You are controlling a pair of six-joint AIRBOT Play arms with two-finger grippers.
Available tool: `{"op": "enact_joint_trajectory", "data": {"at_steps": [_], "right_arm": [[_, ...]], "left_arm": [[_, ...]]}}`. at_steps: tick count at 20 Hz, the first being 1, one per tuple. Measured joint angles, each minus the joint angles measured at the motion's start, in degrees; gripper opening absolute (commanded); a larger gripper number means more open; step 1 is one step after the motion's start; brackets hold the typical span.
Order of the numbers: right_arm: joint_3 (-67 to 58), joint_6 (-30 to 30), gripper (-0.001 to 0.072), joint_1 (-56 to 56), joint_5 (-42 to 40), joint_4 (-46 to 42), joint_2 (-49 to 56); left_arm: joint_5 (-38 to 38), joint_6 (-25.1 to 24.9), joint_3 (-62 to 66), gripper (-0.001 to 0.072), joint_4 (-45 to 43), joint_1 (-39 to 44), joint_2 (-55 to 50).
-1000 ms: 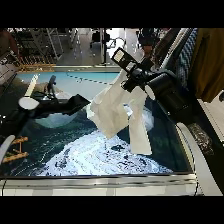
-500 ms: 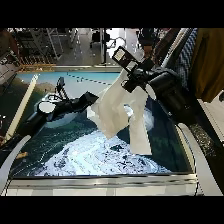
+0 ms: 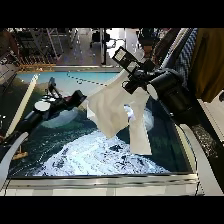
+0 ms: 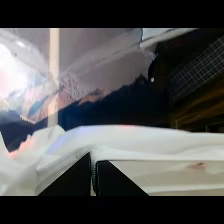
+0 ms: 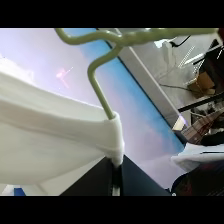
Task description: Fold the clothes and pants, and hang the long-sleeved shirts on hangers.
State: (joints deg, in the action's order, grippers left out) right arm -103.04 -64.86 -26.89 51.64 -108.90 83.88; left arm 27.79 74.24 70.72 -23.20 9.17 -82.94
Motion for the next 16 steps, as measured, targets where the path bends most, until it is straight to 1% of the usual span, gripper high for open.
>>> {"op": "enact_joint_trajectory", "data": {"at_steps": [3, 7, 12, 16], "right_arm": [[0.0, 2.97, 0.0009, 0.04, 1.77, 2.71, -0.04], [0.0, 5.18, 0.0009, 0.09, 3.65, 4.33, -0.09], [0.0, 6.93, 0.0009, 0.09, 5.22, 4.63, -0.09], [0.0, 7.52, 0.0009, 0.13, 3.93, 6.45, -0.09]], "left_arm": [[0.42, -1.01, 1.99, 0.0012, 0.9, -4.87, 0.44], [3.52, -2.86, 5.51, 0.0012, 1.27, -8.83, 0.68], [5.77, -3.76, 6.95, 0.0011, 1.36, -10.1, 0.74], [7.54, -3.93, 7.19, 0.0011, 1.33, -9.88, -0.13]]}}
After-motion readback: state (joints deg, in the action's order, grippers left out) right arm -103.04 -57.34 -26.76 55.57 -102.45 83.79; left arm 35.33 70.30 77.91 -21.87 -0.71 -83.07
